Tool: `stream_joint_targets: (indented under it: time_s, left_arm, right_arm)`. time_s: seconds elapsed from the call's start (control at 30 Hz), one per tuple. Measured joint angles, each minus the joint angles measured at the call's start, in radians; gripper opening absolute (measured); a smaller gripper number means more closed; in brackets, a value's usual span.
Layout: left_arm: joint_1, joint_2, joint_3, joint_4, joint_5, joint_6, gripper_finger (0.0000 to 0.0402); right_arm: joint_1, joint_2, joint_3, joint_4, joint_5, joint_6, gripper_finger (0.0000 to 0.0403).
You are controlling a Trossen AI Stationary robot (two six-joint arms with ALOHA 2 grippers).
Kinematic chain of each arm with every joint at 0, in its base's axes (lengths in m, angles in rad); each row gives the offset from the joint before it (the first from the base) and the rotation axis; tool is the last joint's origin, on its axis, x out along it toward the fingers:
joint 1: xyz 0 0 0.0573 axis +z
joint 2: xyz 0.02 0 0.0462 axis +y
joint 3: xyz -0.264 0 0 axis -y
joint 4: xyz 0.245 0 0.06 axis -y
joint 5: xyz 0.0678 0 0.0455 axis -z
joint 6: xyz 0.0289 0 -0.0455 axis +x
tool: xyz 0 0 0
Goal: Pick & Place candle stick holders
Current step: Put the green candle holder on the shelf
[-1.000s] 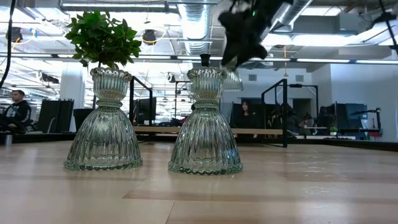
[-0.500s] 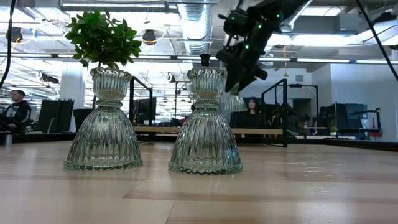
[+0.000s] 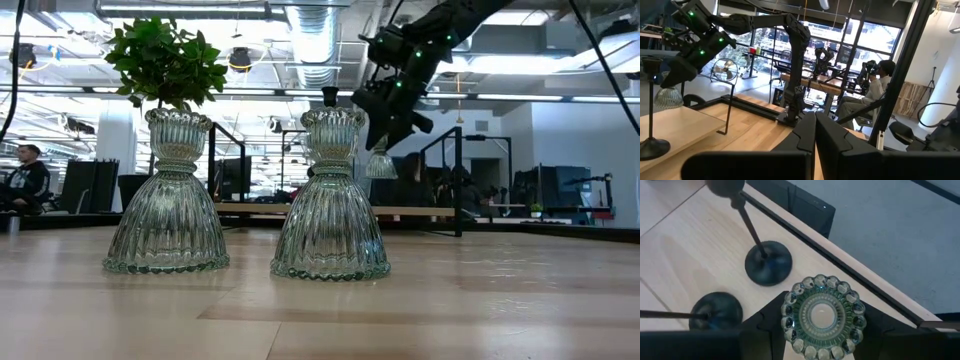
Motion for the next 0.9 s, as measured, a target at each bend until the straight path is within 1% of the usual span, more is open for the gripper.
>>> stream_joint_targets:
  time_s: [0.17,0.37,0.47,0.63,0.73,0.83,0.9]
  left_arm:
    - [0.000,0.000,0.000,-0.001,0.000,0.000,0.0010]
    - [0.000,0.000,0.000,0.000,0.000,0.000,0.0010]
    - [0.000,0.000,0.000,0.000,0.000,0.000,0.0009]
    - [0.000,0.000,0.000,0.000,0.000,0.000,0.0010]
    - [0.000,0.000,0.000,-0.001,0.000,0.000,0.0010]
    - [0.000,0.000,0.000,-0.001,0.000,0.000,0.0010]
    - [0.000,0.000,0.000,0.000,0.000,-0.001,0.0010]
  right_arm:
    - [-0.002,0.000,0.000,0.002,-0.029,0.000,0.0149]
    - [-0.001,0.000,0.000,0.002,-0.034,0.000,0.0149]
    - [-0.001,-0.001,0.000,0.005,-0.078,0.000,0.0149]
    - [0.005,0.000,0.000,0.031,-0.116,-0.015,0.0149]
    - [0.012,0.020,0.000,0.039,-0.123,-0.008,0.0149]
    - [0.020,0.067,0.000,0.035,-0.125,-0.007,0.0149]
    - [0.028,0.098,-0.003,0.024,-0.108,-0.008,0.0149]
